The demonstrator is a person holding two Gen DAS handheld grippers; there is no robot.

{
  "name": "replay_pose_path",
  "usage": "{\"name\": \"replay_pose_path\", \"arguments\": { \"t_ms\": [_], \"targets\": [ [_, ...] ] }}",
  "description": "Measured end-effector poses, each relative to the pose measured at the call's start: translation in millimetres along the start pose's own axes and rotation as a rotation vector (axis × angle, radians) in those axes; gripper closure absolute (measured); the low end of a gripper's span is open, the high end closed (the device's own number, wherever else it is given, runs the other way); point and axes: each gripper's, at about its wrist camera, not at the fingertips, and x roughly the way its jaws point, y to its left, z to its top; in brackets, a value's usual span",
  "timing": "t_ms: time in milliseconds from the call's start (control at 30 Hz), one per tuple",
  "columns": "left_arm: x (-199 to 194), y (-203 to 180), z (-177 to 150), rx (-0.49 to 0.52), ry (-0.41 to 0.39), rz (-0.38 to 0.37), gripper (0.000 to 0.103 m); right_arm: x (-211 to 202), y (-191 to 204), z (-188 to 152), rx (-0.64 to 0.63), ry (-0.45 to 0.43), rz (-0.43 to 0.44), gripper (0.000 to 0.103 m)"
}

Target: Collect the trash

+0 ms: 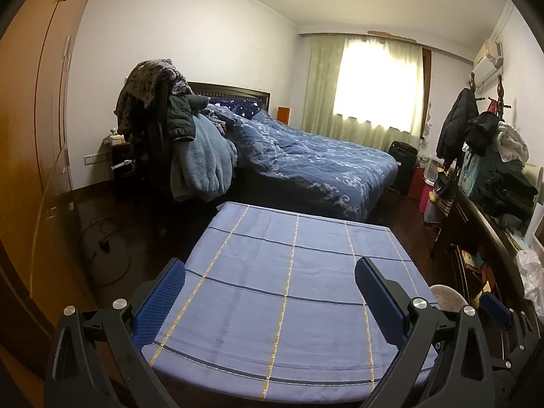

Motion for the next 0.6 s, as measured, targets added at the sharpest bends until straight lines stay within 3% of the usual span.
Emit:
{"name": "replay_pose_path", "arguments": {
  "t_ms": [600],
  "targets": [
    [0.6, 1.1, -3.2, 0.002, 0.010, -0.008, 0.004, 0.9, 8.1, -6.9, -0.016, 0.019, 0.017, 0.003]
  ]
}}
